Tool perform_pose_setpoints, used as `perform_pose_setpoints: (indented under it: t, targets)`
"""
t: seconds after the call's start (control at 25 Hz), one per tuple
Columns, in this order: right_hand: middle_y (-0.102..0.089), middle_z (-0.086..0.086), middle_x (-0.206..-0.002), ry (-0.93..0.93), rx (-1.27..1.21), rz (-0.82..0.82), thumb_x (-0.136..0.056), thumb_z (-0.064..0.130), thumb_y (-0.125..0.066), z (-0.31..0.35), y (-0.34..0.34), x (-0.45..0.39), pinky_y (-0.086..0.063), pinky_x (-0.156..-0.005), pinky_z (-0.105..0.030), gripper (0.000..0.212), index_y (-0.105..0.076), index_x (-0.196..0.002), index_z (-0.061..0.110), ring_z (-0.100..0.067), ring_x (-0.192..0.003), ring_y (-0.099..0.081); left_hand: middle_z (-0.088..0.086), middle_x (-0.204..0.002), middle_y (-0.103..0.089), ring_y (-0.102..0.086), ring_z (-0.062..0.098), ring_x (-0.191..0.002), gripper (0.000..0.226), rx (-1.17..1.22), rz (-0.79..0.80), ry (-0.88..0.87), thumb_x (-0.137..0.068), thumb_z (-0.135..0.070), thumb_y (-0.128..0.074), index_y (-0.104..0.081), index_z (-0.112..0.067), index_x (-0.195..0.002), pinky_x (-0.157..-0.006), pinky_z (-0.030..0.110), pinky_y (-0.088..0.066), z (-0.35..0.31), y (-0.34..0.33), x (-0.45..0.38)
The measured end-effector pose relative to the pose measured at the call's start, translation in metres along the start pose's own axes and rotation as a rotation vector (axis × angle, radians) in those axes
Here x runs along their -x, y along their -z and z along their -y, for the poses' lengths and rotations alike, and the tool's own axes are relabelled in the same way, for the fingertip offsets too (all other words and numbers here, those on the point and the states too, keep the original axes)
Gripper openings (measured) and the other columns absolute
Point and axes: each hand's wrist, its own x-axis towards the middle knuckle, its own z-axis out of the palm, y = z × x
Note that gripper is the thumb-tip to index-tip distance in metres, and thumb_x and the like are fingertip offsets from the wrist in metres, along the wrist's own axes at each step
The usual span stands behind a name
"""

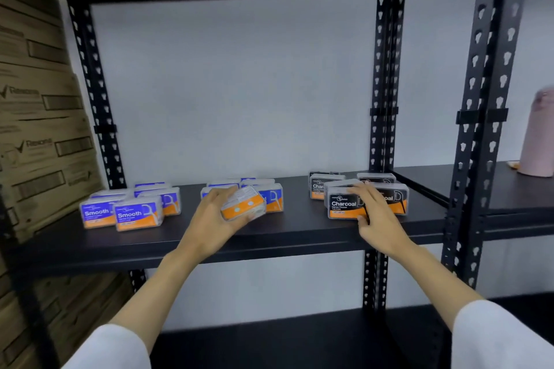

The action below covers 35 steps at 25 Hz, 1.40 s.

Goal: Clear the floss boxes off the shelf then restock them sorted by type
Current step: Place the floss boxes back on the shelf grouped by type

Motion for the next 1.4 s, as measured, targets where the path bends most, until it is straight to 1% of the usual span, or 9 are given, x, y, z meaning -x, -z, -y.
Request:
perform_pose_setpoints:
  t: [0.2,0.48,0.64,0.76,0.88,0.96,1.12,1.24,1.4]
  targets:
    - [-0.035,0.002,-0.149,-0.026,0.066,-0.007,-0.085,-0.002,-0.059,0.005,0.002,-0.002,-0.012,-0.112,-0.019,0.061,-0.042,-0.139,0.021,-0.011,-0.144,-0.018,-0.007,-0.136,-0.048,-0.046,0.013,-0.123,0.067,-0.002,0.056,0.03,-0.078,-0.048,-0.072,-0.048,-0.029,-0.137,-0.103,0.033,-0.042,0.006,-0.006,-0.004]
    - [-0.04,0.004,-0.148,0.097,0.004,0.048,-0.094,0.016,-0.053,0.06,-0.033,-0.01,-0.02,-0.116,-0.025,0.046,-0.045,-0.139,0.02,-0.01,-0.141,-0.026,-0.01,-0.128,-0.051,-0.051,0.011,-0.115,0.051,0.029,0.12,0.026,-0.08,-0.036,-0.074,-0.053,-0.035,-0.126,-0.099,0.03,-0.045,0.013,0.009,-0.01]
    - [-0.043,0.001,-0.146,0.069,-0.011,0.137,-0.097,0.021,-0.049,0.083,-0.068,-0.013,-0.03,-0.111,-0.027,0.042,-0.044,-0.139,0.021,-0.013,-0.137,-0.035,-0.011,-0.129,-0.051,-0.052,0.01,-0.117,0.043,0.038,0.196,0.042,-0.081,-0.034,-0.073,-0.055,-0.041,-0.119,-0.101,0.031,-0.044,0.036,0.01,-0.01]
    - [-0.05,0.002,-0.137,0.05,0.031,0.139,-0.097,0.025,-0.048,0.089,-0.082,-0.018,-0.041,-0.101,-0.029,0.037,-0.048,-0.134,0.019,-0.015,-0.126,-0.046,-0.012,-0.13,-0.049,-0.05,0.008,-0.119,0.046,0.058,0.254,0.034,-0.082,-0.04,-0.071,-0.056,-0.038,-0.125,-0.104,0.03,-0.042,0.047,0.009,-0.008]
    - [-0.062,0.005,-0.118,0.039,0.135,0.135,-0.098,0.03,-0.042,0.088,-0.091,-0.018,-0.048,-0.08,-0.029,0.027,-0.059,-0.118,0.022,-0.015,-0.104,-0.058,-0.017,-0.133,-0.038,-0.037,0.0,-0.124,0.067,-0.107,0.333,-0.065,-0.075,-0.048,-0.075,-0.049,-0.036,-0.135,-0.106,0.023,-0.031,0.051,0.015,-0.008]
    - [-0.067,0.005,-0.103,0.022,0.204,0.092,-0.098,0.032,-0.039,0.086,-0.097,-0.014,-0.046,-0.068,-0.03,0.026,-0.063,-0.104,0.023,-0.015,-0.088,-0.061,-0.016,-0.133,-0.039,-0.035,0.0,-0.122,0.066,-0.19,0.359,-0.12,-0.077,-0.043,-0.076,-0.047,-0.035,-0.136,-0.105,0.022,-0.031,0.051,0.022,-0.008]
    - [-0.069,0.006,-0.095,-0.008,0.234,0.029,-0.097,0.03,-0.042,0.087,-0.101,-0.012,-0.044,-0.063,-0.031,0.024,-0.064,-0.097,0.023,-0.018,-0.08,-0.063,-0.009,-0.115,-0.064,-0.06,0.007,-0.107,0.042,0.132,0.258,0.019,-0.077,-0.04,-0.077,-0.058,-0.029,-0.113,-0.091,0.028,-0.052,0.052,0.034,-0.012]
    - [-0.068,0.006,-0.094,-0.009,0.245,0.03,-0.097,0.03,-0.041,0.088,-0.101,-0.012,-0.043,-0.061,-0.03,0.023,-0.064,-0.097,0.023,-0.017,-0.079,-0.062,-0.001,-0.121,-0.065,-0.064,0.011,-0.108,0.053,0.313,0.254,0.151,-0.076,-0.046,-0.071,-0.056,-0.021,-0.121,-0.09,0.033,-0.056,0.053,0.034,-0.017]
    - [-0.068,0.007,-0.093,-0.015,0.244,0.024,-0.097,0.03,-0.041,0.089,-0.102,-0.011,-0.039,-0.059,-0.028,0.023,-0.063,-0.097,0.024,-0.014,-0.078,-0.061,0.0,-0.121,-0.063,-0.063,0.012,-0.108,0.037,0.31,0.225,0.188,-0.083,-0.036,-0.066,-0.056,-0.023,-0.117,-0.078,0.021,-0.055,0.053,0.031,-0.021]
